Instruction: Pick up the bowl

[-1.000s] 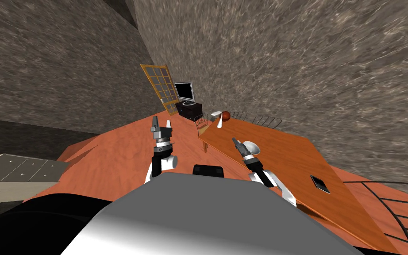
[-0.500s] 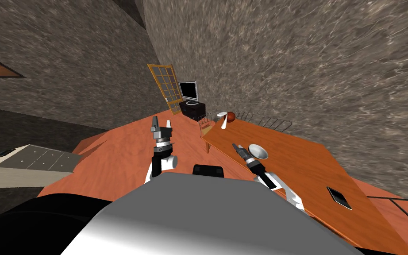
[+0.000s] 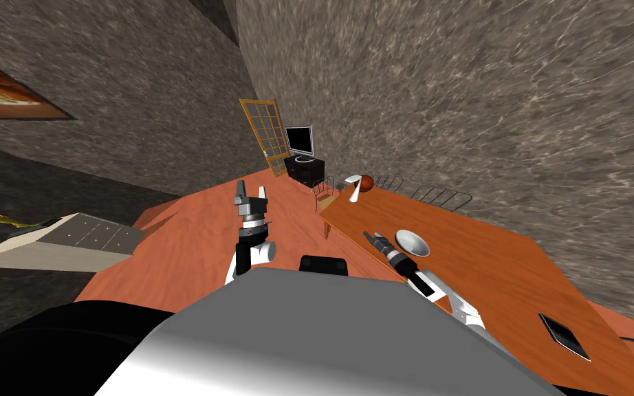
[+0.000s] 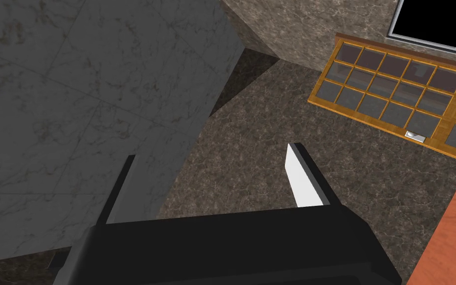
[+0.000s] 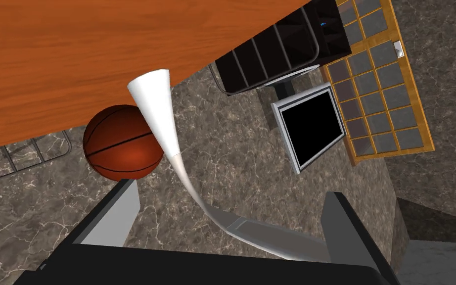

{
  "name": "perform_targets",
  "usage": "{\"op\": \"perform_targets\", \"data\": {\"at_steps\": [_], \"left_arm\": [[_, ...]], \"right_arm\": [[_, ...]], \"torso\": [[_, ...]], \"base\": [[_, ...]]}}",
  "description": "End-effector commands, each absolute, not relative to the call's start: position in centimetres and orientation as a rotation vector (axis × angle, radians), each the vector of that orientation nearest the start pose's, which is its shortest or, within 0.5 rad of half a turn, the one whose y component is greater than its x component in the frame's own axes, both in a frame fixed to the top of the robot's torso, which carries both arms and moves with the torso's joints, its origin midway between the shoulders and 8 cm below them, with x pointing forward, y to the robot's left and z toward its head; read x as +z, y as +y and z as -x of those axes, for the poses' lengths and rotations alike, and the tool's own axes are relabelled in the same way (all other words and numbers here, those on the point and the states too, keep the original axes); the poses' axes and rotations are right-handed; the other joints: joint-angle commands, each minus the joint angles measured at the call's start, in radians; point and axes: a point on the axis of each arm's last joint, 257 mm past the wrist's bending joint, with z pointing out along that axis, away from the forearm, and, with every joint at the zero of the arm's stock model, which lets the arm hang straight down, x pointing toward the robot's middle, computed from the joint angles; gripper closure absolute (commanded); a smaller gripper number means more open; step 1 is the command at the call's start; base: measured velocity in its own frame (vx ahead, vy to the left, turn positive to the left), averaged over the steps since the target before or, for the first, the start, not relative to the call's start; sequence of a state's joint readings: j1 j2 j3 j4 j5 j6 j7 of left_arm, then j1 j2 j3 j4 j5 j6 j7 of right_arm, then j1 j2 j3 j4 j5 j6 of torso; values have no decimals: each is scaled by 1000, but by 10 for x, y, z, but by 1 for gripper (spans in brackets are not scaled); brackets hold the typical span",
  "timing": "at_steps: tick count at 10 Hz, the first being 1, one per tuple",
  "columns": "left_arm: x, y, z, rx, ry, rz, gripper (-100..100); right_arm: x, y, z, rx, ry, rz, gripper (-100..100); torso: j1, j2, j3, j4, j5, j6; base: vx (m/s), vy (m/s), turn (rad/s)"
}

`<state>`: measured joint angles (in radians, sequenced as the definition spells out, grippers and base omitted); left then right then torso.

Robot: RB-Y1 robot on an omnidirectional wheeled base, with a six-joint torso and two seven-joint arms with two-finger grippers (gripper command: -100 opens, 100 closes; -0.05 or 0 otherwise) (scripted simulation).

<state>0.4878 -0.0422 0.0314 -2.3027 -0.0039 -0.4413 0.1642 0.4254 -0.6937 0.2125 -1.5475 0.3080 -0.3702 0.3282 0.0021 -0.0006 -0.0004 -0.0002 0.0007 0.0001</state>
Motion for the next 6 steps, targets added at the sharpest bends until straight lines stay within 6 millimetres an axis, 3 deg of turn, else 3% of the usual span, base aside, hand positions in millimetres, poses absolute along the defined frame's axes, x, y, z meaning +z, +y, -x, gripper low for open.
{"op": "perform_targets", "data": {"at_steps": [1, 2, 4, 5, 6], "left_arm": [[28, 294, -347, -1417, 542, 764, 0], [28, 294, -347, -1417, 542, 764, 0], [28, 294, -347, -1417, 542, 764, 0], [28, 294, -347, -1417, 542, 764, 0], [28, 294, -347, -1417, 543, 764, 0]], "right_arm": [[-387, -347, -334, 434, 2003, -13, -100], [-390, -353, -332, 421, 2015, -10, -100], [-418, -390, -310, 314, 2120, 95, -100], [-420, -395, -308, 303, 2129, 97, -100], [-431, -418, -297, 243, 2179, 151, -100]], "torso": [[0, 0, 0, 0, 0, 0], [1, 0, 0, 0, 0, 0], [0, 0, 0, 0, 0, 0], [0, 0, 0, 0, 0, 0], [-1, 0, 0, 0, 0, 1]], "base": [[33, 54, 191], [32, 40, 76], [24, 30, 186], [20, 18, 62], [18, 22, 105]]}}
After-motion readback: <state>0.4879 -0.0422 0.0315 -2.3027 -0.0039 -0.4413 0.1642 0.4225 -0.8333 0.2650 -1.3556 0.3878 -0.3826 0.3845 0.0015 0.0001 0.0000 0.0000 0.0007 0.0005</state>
